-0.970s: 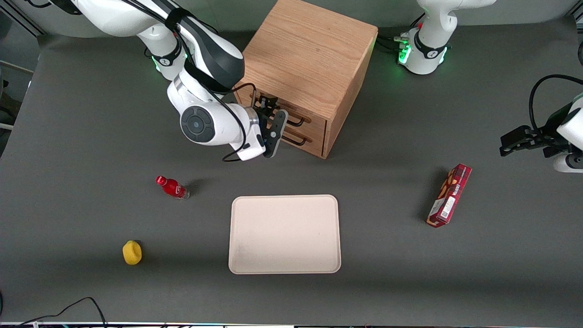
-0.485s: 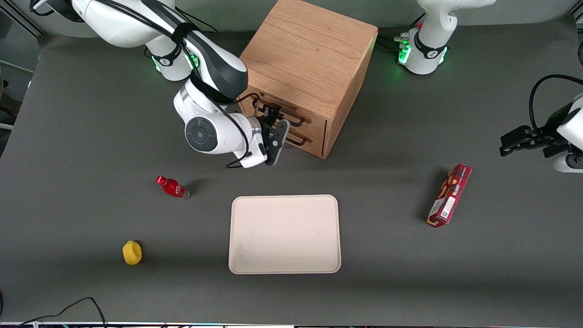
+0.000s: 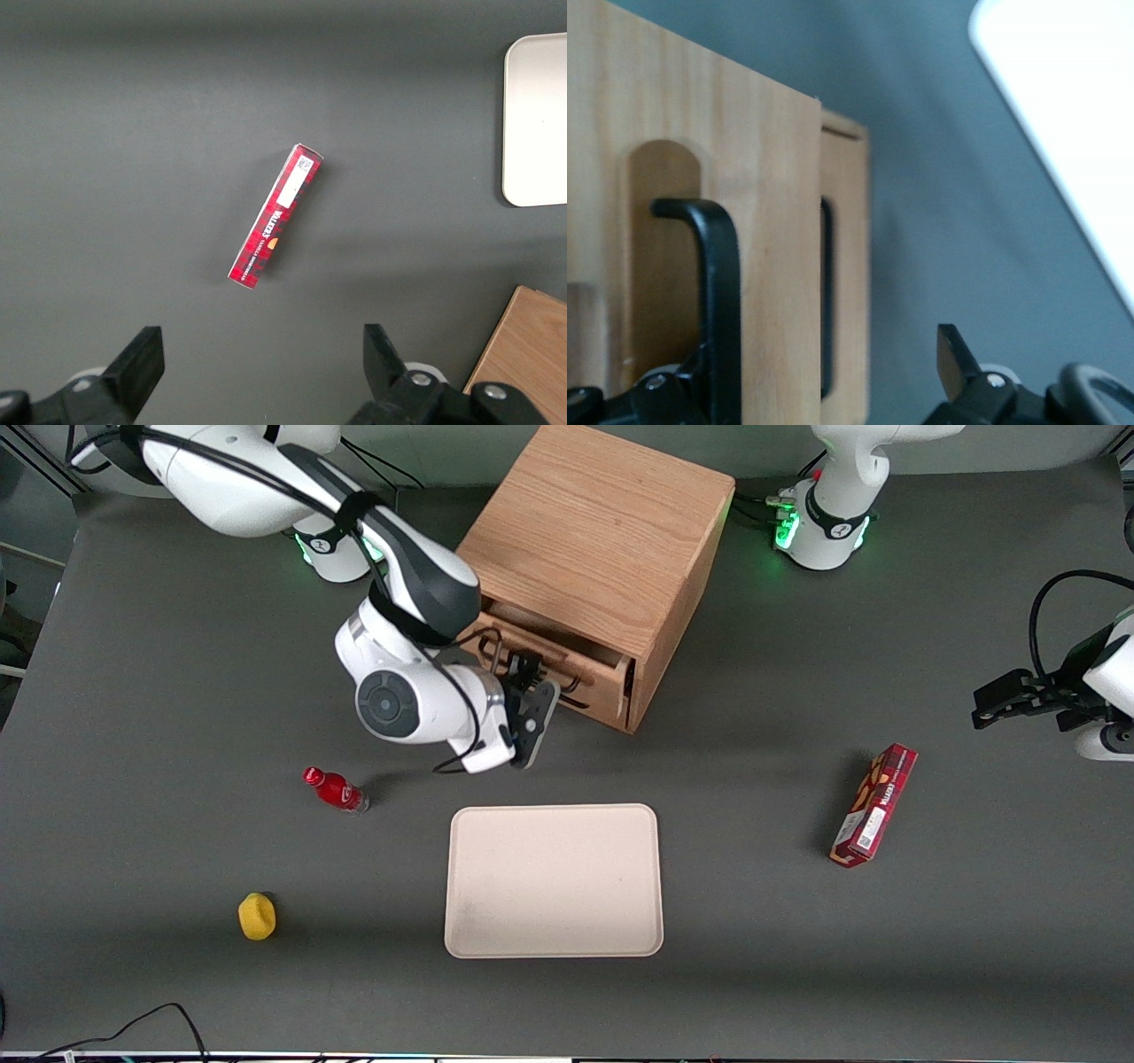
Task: Open upper drawer
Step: 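Pull the handle outward with the right gripper, sliding the drawer open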
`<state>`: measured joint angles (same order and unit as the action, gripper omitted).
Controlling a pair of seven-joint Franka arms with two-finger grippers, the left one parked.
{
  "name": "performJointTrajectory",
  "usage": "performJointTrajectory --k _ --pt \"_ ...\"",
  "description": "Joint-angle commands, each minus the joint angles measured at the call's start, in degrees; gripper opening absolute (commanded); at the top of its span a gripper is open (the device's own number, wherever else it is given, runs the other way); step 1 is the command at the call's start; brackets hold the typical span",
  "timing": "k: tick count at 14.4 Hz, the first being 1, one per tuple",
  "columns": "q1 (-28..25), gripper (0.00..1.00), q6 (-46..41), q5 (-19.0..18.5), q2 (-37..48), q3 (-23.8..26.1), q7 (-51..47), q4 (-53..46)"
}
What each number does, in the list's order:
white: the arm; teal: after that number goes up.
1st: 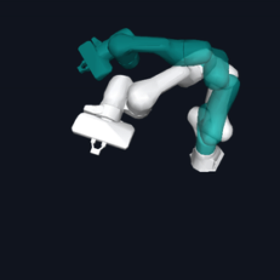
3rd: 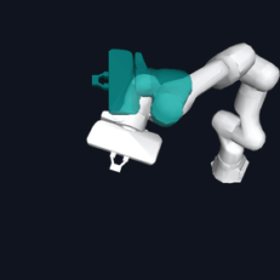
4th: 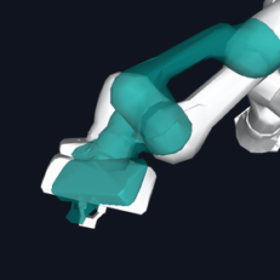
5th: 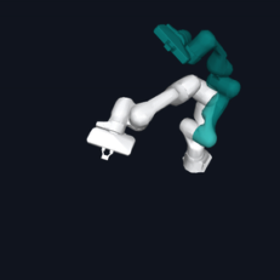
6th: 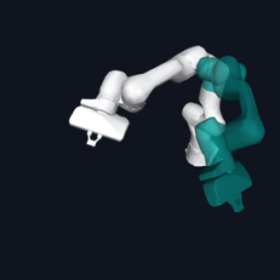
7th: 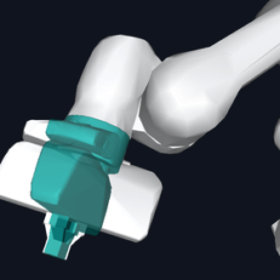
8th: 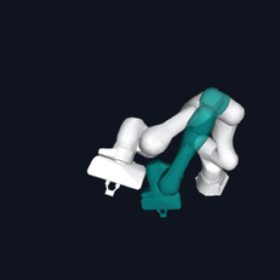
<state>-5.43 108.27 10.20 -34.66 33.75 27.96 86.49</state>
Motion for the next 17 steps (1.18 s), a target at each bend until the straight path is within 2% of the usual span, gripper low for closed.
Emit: performJointTrajectory --k 1,6,17 --pt "-0.28 1.0 -1.04 -1.5 -4.01 -2.18 -0.63 -6.32" --pt "-0.28 1.0 -7.8 -1.58 -8.23 -4.12 -0.54 -15.02" --pt "-0.37 1.0 -8.25 -1.67 -10.25 -10.01 1.04 -21.79"
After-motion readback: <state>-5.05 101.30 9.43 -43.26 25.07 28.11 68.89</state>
